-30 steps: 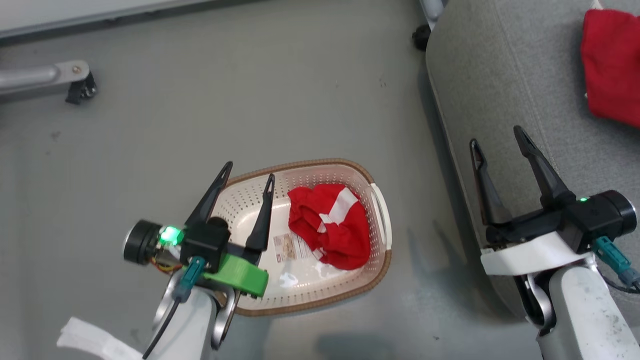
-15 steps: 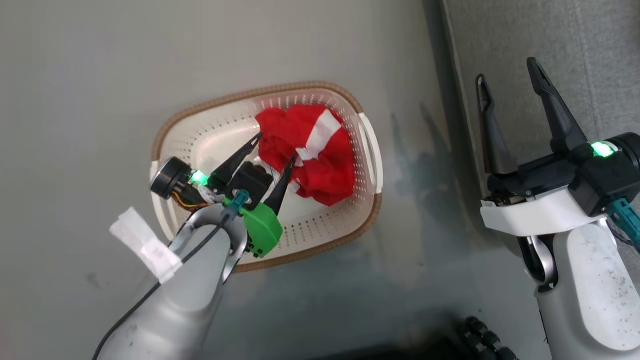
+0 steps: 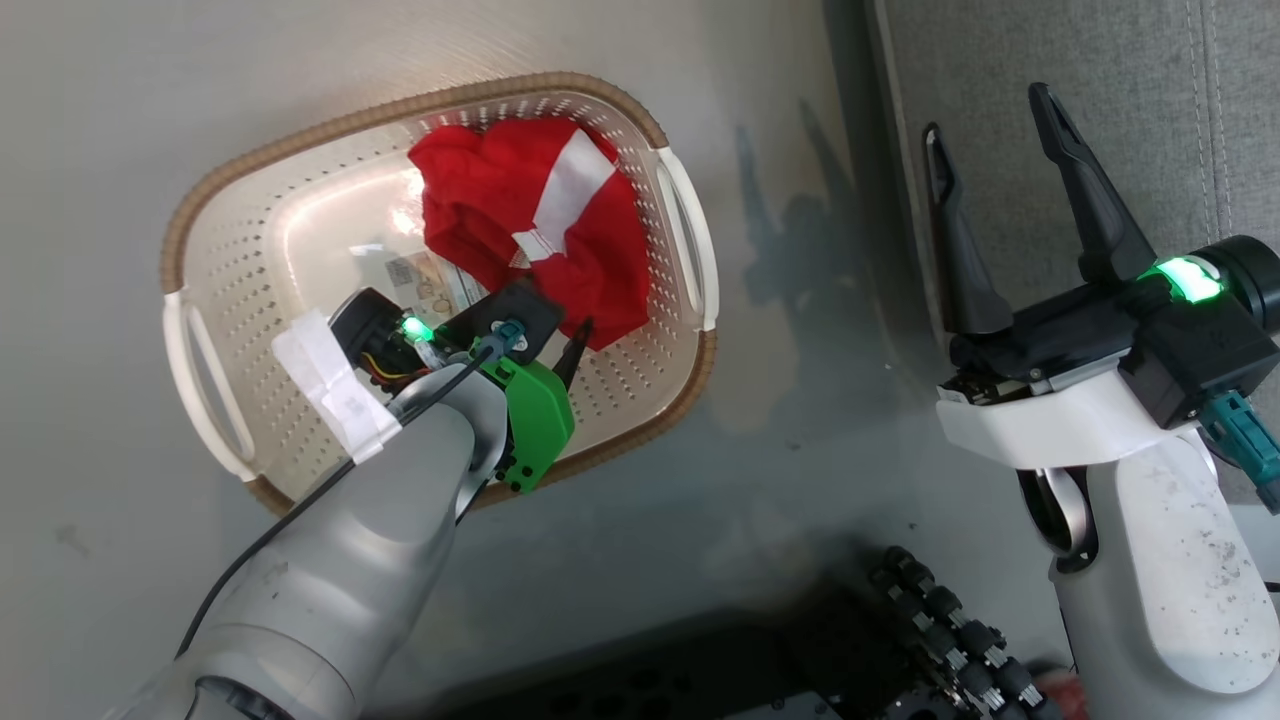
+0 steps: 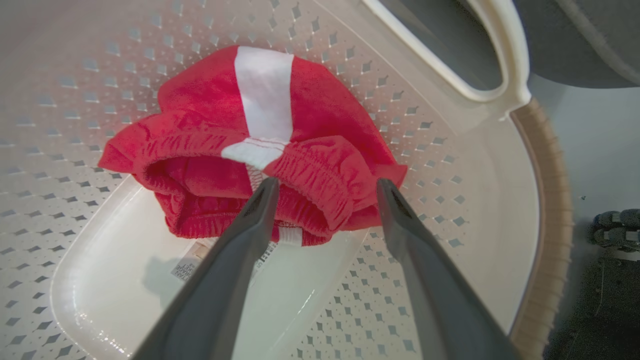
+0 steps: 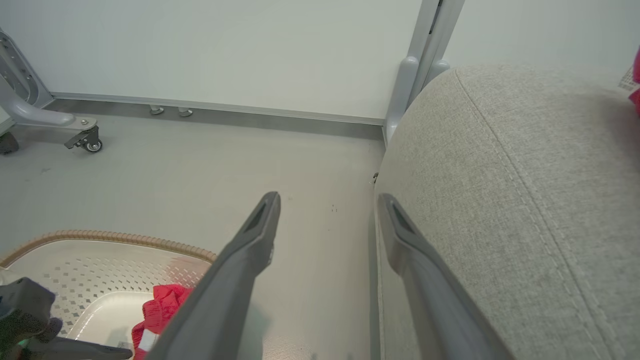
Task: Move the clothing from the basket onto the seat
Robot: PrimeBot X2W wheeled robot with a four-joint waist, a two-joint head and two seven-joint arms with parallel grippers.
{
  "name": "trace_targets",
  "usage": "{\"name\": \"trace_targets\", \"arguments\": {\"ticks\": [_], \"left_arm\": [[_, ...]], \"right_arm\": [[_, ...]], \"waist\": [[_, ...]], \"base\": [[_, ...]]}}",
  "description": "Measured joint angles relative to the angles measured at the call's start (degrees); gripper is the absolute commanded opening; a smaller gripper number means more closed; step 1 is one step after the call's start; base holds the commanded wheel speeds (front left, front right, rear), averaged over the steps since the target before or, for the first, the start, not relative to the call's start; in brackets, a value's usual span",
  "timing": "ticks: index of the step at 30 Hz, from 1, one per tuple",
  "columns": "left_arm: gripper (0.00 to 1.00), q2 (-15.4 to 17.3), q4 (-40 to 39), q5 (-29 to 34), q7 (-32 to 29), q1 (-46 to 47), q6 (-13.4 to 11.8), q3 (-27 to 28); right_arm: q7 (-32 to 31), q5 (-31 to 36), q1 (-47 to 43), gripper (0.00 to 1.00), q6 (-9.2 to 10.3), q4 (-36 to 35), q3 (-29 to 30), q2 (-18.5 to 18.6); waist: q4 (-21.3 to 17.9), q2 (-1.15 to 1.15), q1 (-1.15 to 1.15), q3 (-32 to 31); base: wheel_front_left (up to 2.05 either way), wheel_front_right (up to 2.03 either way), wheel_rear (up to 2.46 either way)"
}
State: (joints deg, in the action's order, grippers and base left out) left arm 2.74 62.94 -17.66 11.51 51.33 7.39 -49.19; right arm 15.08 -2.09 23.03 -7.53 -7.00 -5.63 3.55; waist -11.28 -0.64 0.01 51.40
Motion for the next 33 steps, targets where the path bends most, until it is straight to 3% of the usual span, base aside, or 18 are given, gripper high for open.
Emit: {"name": "trace_targets", "arguments": {"ticks": [16,17,19,27,33], "left_arm": [[1.00,0.6,3.4,-10.8,0.9,5.5,0.0,-9.9],[0.47,0.9,3.5,-11.1,1.2,5.6,0.0,-10.3],[0.00,1.5,3.3,-11.4,2.1,5.9,0.0,-11.6],[0.00,1.4,2.4,-14.2,3.3,6.9,0.0,-14.5],[0.00,1.6,-2.1,-14.9,3.5,7.3,0.0,-10.2]], "right_arm": [[0.0,0.0,1.2,1.00,0.00,-1.5,-1.8,0.0],[0.0,-0.1,1.4,1.00,0.00,-1.5,-2.0,-0.1],[0.0,-0.3,1.5,1.00,0.00,-1.5,-2.3,-0.1],[0.0,0.1,1.9,1.00,0.00,-2.1,-1.5,-0.1],[0.0,0.0,2.0,1.00,0.00,-2.1,-0.9,-0.2]], "waist": [[-3.5,0.00,0.00,6.5],[-3.8,0.00,-0.01,6.6],[-4.7,0.00,0.00,6.8],[-4.6,0.00,-0.01,7.4],[-3.4,0.00,-0.01,5.4]], "base": [[0.00,0.00,0.00],[0.00,0.00,0.00],[0.00,0.00,0.00],[0.00,0.00,0.00],[0.00,0.00,0.00]]}}
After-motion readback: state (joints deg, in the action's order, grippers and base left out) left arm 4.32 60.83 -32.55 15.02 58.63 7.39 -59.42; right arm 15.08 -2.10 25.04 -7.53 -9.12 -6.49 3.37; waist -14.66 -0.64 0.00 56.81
